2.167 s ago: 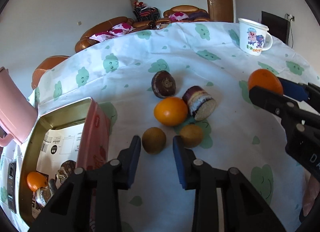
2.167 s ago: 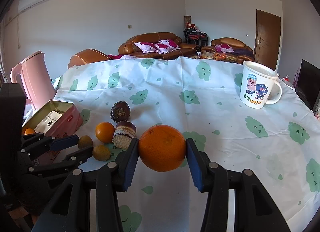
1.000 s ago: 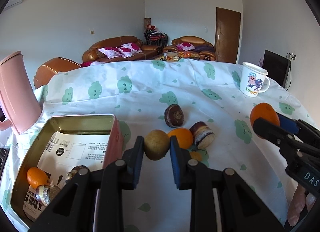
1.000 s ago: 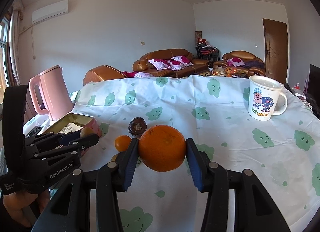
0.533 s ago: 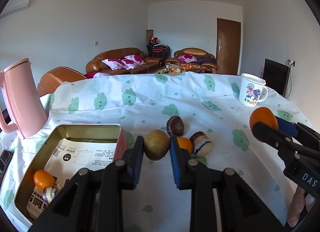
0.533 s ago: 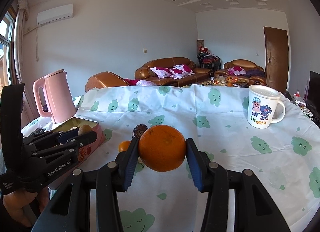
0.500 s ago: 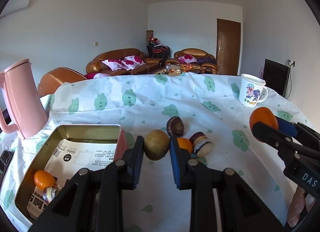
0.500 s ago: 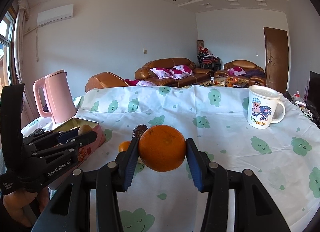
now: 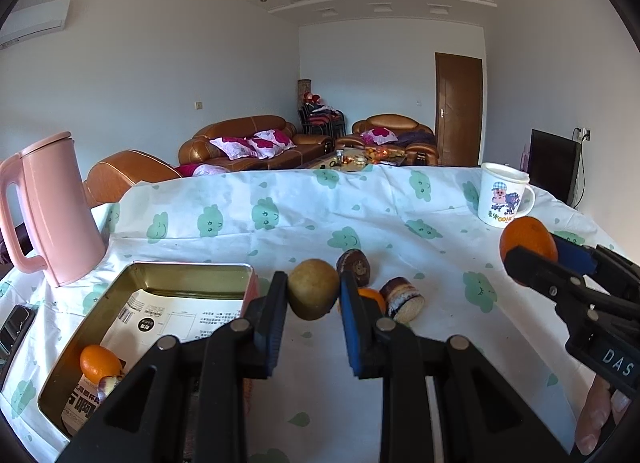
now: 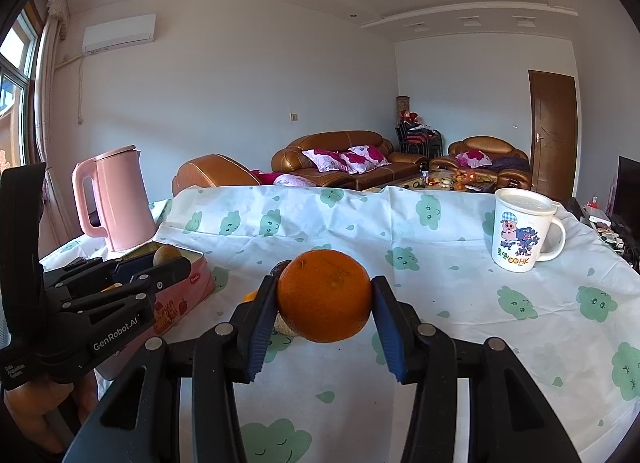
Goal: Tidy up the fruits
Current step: 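Carry the brown fruit with the left tool while the right tool carries the orange over the tin, then open the left tool over the tin dropping the brown fruit while the right tool releases the orange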
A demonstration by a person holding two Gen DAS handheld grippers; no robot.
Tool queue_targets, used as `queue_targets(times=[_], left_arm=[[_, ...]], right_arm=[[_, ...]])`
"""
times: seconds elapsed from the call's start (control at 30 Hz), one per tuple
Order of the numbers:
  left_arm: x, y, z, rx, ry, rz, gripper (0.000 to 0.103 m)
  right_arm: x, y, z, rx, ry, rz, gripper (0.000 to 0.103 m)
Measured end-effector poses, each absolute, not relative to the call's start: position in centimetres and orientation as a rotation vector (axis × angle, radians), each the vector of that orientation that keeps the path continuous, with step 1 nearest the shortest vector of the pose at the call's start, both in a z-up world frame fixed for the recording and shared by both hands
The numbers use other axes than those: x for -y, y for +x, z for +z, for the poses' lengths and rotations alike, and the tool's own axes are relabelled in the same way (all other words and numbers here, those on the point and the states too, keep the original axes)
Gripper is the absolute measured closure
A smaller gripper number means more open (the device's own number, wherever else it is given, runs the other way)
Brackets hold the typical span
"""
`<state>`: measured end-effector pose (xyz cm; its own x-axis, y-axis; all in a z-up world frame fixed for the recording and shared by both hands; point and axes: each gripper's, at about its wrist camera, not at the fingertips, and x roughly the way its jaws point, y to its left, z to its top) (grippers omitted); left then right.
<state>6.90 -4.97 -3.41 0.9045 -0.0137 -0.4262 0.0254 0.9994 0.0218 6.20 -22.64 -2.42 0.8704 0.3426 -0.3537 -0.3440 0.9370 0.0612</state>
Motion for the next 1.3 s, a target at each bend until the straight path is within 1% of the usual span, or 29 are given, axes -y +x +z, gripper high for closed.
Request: queue_targets(times=[0.17,0.53,0.93,1.13,1.3], left_arm=[[4.8,6.4,-3.3,-0.435,0.021,-0.013,0.076],[3.6,5.9,-3.3,-0.458,0.002,-0.027,0.076],[-4.2,5.5,-1.7,-0.474,-0.058,0.105,0.076],[-8.1,6.5,-2.3,-0.523,-0.096,0.175,0.076],[-9.5,6.9,-3.5,-0.563,-0.109,0.193,0.076]], right_arm=[[22.3,5.8,-2.3,-0.348,-0.025,0.364,0.054],[21.1,6.7,-2.5,-0.418,-0.033,0.379,0.054],[13.0,7.9,0.0,-0.437,-0.071,0.566,0.054],[9.0,8.9,-0.5,-0.468,-0.109,0.628,0.054],[6.5,10.0,-1.6,-0.511,-0.121,0.665,0.054]])
